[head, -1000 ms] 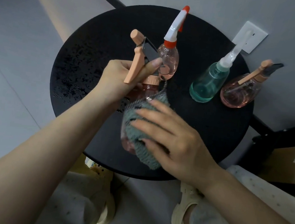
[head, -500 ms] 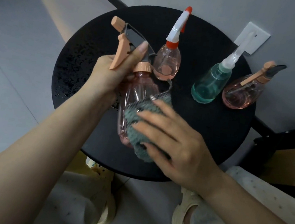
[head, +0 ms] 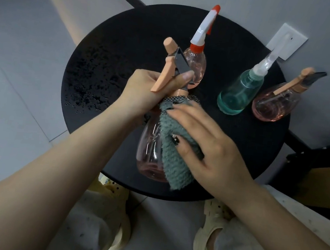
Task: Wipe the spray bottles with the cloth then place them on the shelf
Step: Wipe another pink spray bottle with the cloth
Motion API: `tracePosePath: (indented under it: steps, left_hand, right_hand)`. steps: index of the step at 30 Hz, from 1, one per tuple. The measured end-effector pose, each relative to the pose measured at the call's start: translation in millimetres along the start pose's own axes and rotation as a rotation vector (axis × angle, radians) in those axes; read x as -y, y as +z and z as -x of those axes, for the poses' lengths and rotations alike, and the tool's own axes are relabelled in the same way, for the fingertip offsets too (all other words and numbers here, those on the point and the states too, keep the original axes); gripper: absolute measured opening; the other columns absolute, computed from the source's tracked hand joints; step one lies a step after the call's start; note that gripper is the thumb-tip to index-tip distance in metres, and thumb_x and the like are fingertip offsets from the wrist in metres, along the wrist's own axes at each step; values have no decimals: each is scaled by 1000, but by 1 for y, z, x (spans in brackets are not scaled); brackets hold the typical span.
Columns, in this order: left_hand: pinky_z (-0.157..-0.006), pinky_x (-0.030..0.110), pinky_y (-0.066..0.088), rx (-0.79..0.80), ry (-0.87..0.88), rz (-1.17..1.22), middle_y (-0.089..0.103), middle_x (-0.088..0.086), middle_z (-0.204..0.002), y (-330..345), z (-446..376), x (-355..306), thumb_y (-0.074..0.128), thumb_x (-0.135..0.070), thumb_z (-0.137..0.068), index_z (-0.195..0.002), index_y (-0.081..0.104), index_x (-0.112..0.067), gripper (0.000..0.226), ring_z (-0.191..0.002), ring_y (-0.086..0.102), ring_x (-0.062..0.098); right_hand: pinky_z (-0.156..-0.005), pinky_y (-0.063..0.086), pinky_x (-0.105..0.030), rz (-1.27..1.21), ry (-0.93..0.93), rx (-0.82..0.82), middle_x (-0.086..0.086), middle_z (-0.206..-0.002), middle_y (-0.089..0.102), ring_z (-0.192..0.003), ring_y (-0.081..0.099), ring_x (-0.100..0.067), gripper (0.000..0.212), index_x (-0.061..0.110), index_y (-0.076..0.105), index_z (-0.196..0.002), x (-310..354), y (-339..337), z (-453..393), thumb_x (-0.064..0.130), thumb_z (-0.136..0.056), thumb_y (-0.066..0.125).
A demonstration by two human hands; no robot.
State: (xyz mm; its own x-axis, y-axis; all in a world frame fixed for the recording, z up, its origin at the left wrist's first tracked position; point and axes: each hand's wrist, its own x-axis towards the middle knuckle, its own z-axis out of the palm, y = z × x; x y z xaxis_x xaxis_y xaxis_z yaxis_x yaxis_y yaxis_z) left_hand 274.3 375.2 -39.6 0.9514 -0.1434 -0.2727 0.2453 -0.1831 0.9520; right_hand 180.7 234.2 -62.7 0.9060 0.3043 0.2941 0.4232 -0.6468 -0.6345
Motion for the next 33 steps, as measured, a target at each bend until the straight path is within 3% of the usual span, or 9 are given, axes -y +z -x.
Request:
tracePosePath:
  steps: [6,10,17,20,22,24,26,29,33]
  left_hand:
    - [-50,22,32,-50,-8,-66,46,-5,-45,-4,-2,0,77,-45,-70,-31,51,-22,52,-47,42,11]
    - [-54,17,40,-42,6,-88,57,-9,-45,-6,-4,-1,76,-44,-72,-34,60,-25,46,-47,52,2]
    - [-49,24,32,-4,-5,-132,47,1,-46,-4,-3,-5,75,-46,-72,-40,51,-18,49,-44,41,11]
    - [-51,24,33,14,-19,-101,56,4,-55,-2,-3,-3,77,-44,-71,-45,58,-16,42,-51,45,14]
    - [-55,24,36,24,-12,-53,56,6,-60,-3,-4,-3,77,-43,-72,-51,58,-13,41,-54,47,14]
    - [-48,18,37,31,-18,14,53,-3,-51,-6,-4,-2,74,-43,-75,-42,58,-20,43,-45,46,8]
    - [-45,17,41,36,-19,88,59,2,-56,-9,-4,-2,70,-42,-79,-52,65,-22,34,-45,52,9]
    - [-66,29,54,9,-50,213,72,18,-89,-13,-6,-4,71,-41,-78,-84,66,-9,33,-71,68,23]
    - [-70,33,56,-37,-84,452,72,14,-82,-16,-9,-6,74,-31,-74,-81,68,-11,21,-72,70,22]
  right_hand:
    - [-113,30,-40,265,-395,115,-7,-129,58,-134,38,-28,33,11,59,-124,7,9,8,22,-94,50]
    - [-112,29,-44,327,-587,234,-4,-122,63,-131,41,-26,27,13,65,-117,7,13,13,21,-93,54]
    - [-112,31,-40,284,-405,149,-5,-124,60,-134,38,-26,29,12,62,-119,2,7,7,24,-94,52]
    - [-110,35,-39,156,-240,85,-5,-128,56,-138,35,-23,32,10,60,-122,-1,6,3,24,-94,52]
    - [-112,31,-30,22,-101,38,-1,-134,50,-140,30,-16,36,13,54,-128,-1,4,0,25,-95,48]
    - [-110,27,-18,-133,23,-39,3,-138,44,-137,31,-6,38,15,49,-132,-1,3,-3,24,-95,46]
    - [-107,29,-15,-238,91,-109,3,-140,42,-133,35,-2,40,17,44,-136,-2,2,-4,23,-96,45]
    - [-110,30,-19,-242,45,-72,1,-145,35,-137,31,-7,47,19,35,-140,0,5,2,28,-95,44]
    - [-114,29,-30,90,-309,53,-2,-145,31,-143,21,-23,50,17,32,-138,-3,5,8,35,-95,49]
